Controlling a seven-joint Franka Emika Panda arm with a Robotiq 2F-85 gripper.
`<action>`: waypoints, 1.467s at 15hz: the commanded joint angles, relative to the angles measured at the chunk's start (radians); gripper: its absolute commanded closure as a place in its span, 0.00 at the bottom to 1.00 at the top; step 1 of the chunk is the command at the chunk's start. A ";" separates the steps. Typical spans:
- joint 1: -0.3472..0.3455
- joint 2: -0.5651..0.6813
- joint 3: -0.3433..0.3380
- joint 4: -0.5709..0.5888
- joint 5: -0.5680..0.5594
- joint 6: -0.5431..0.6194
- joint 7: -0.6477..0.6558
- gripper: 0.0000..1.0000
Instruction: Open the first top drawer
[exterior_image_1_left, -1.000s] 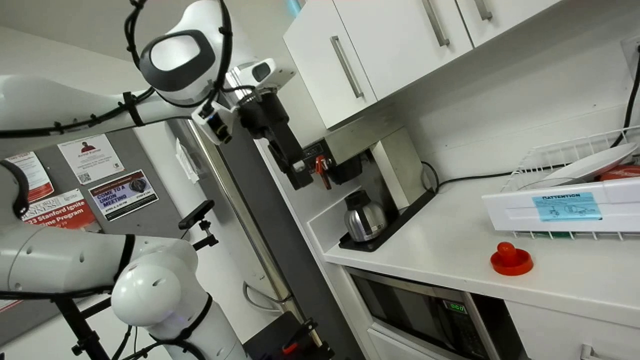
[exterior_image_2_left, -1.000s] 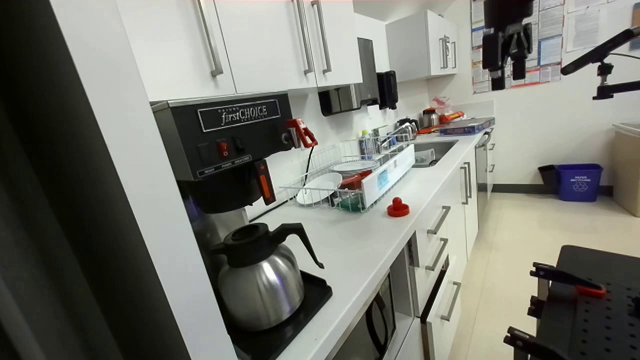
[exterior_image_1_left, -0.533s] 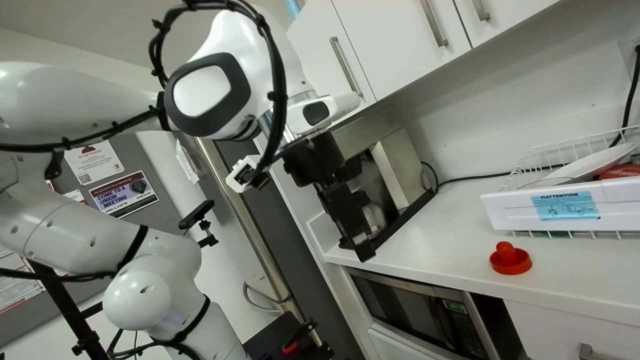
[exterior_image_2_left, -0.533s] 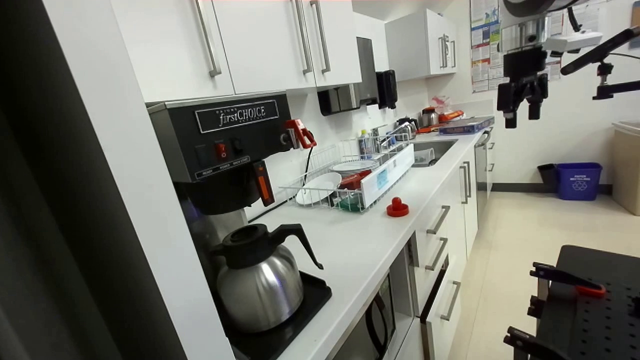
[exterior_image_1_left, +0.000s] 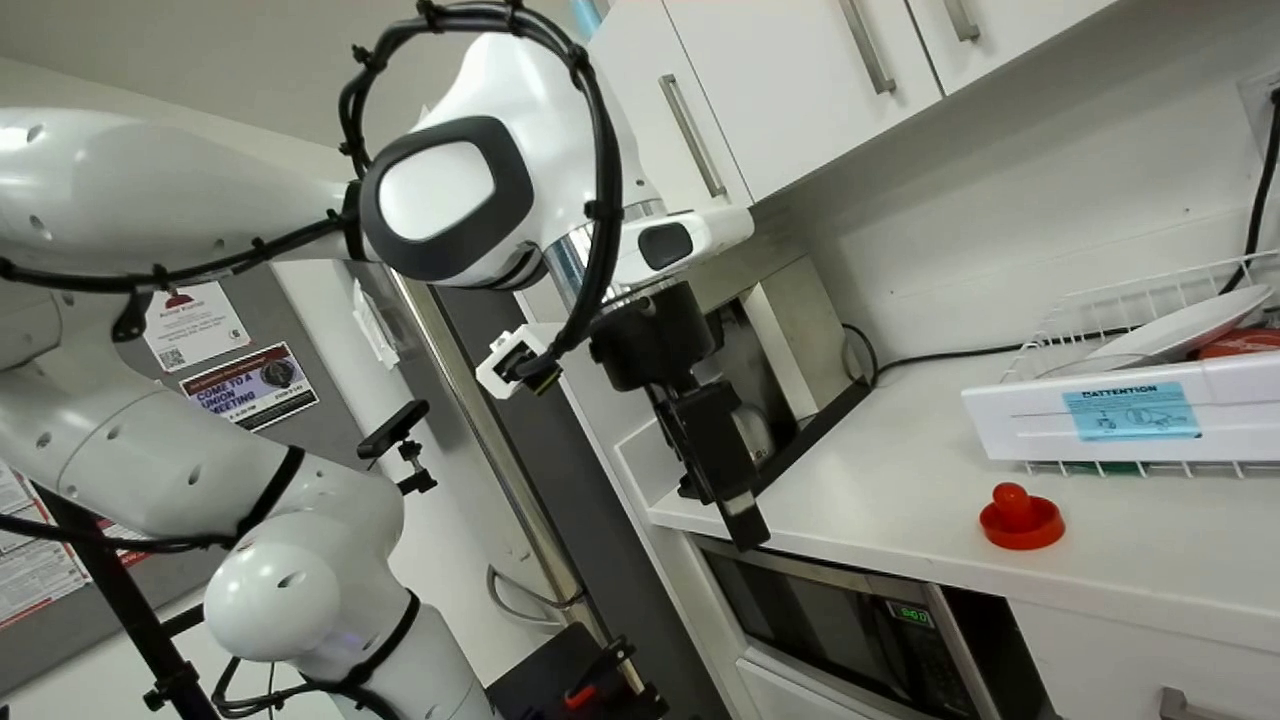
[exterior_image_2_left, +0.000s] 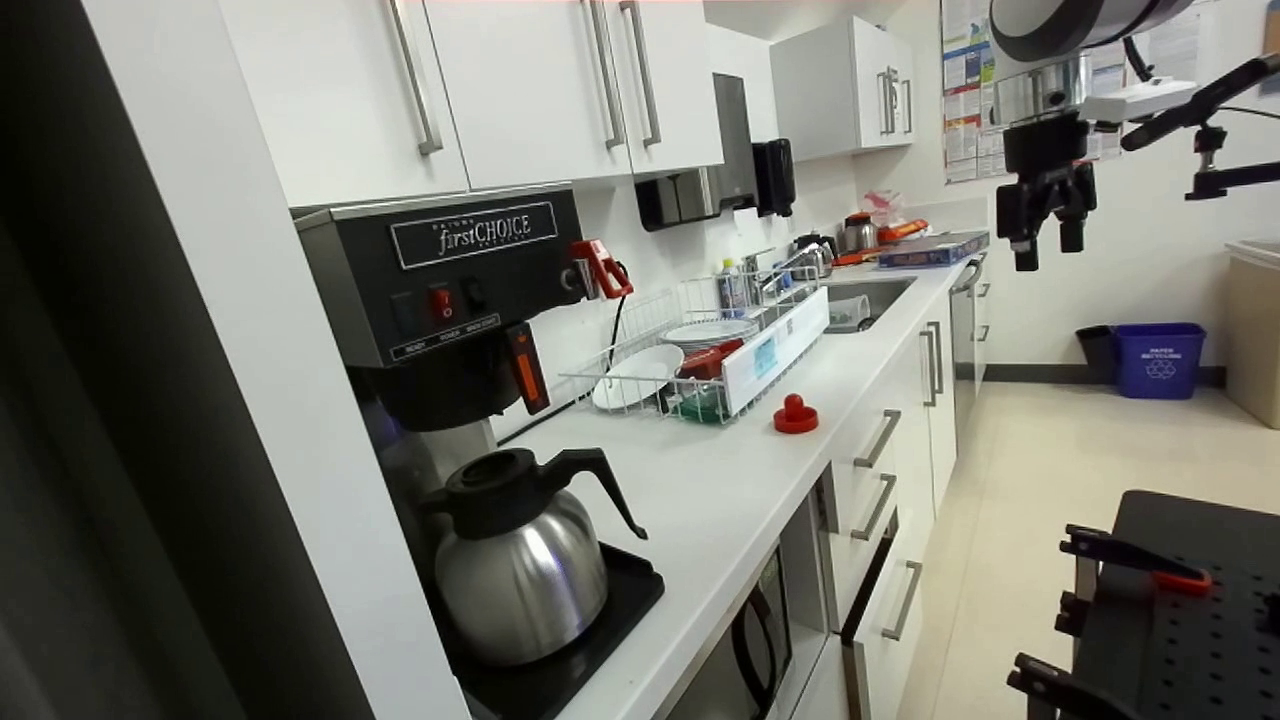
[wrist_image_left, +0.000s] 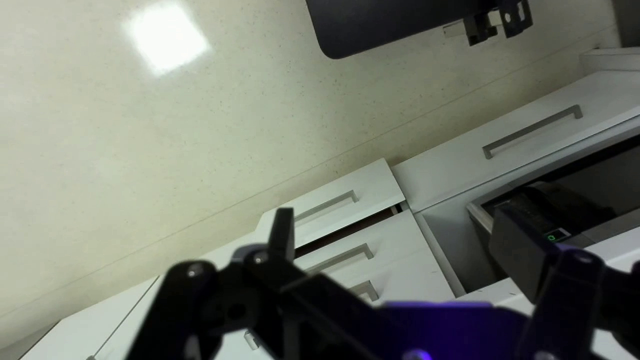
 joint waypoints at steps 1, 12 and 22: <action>-0.032 0.080 0.008 0.025 0.088 0.057 -0.021 0.00; 0.228 0.495 -0.477 0.072 0.976 0.307 -0.490 0.00; 0.220 0.542 -0.468 0.081 1.112 0.297 -0.542 0.00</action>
